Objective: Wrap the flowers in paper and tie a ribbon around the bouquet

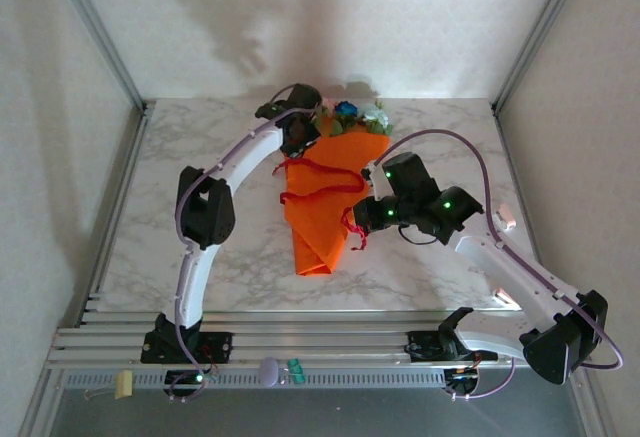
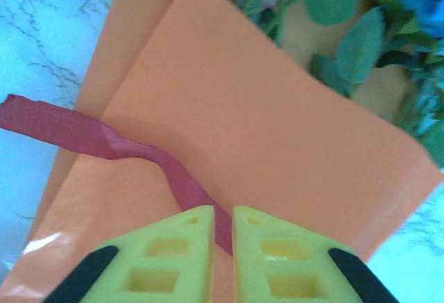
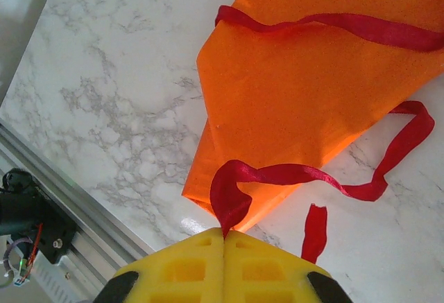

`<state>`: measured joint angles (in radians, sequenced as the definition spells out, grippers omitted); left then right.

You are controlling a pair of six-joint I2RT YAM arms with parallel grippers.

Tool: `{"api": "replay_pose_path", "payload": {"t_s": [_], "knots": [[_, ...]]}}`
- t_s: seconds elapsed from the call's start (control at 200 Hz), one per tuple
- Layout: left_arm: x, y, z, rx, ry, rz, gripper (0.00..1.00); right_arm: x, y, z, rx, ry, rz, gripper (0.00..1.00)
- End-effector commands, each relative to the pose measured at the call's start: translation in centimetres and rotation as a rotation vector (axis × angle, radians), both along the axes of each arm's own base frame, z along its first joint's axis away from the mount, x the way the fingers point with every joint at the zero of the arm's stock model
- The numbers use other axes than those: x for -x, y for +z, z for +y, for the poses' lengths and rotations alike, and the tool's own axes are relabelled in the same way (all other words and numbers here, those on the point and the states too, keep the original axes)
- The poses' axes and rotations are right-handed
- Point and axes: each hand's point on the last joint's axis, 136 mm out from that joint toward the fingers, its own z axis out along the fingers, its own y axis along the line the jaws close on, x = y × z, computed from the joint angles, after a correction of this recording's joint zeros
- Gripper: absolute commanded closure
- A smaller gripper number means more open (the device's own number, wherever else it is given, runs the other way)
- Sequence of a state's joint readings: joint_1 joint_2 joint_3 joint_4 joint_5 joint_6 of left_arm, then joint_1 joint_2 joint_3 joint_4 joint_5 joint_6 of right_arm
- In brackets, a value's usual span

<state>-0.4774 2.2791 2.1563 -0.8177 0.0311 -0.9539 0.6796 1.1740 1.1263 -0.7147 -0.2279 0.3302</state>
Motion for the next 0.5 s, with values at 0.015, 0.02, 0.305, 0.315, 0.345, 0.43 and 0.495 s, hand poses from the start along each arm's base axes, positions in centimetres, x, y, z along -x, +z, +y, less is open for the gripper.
{"api": "replay_pose_path", "payload": {"t_s": [0.015, 0.02, 0.305, 0.315, 0.345, 0.43, 0.495], "knots": [[-0.5, 4.0, -3.8, 0.096, -0.104, -0.12, 0.95, 0.3, 0.1, -0.2, -0.003, -0.01, -0.004, 1.0], [-0.5, 4.0, -4.0, 0.102, -0.108, -0.12, 0.96, 0.3, 0.2, -0.2, -0.004, -0.01, -0.005, 1.0], [1.7, -0.1, -3.8, 0.052, -0.028, 0.029, 0.63, 0.5, 0.2, -0.6, -0.003, -0.022, -0.007, 1.0], [1.8, -0.2, -3.9, 0.061, -0.025, 0.032, 0.63, 0.5, 0.2, -0.6, -0.001, -0.023, -0.007, 1.0], [2.2, -0.6, -4.2, 0.083, -0.02, 0.046, 0.61, 0.5, 0.0, -0.6, 0.0, -0.023, -0.004, 1.0], [3.4, -2.6, -4.0, 0.086, 0.015, 0.123, 0.56, 0.7, -0.3, -0.8, 0.006, -0.025, -0.002, 1.0], [3.9, -3.3, -3.4, 0.059, 0.042, 0.13, 0.55, 0.7, -0.3, -0.8, 0.006, -0.024, -0.003, 1.0]]}}
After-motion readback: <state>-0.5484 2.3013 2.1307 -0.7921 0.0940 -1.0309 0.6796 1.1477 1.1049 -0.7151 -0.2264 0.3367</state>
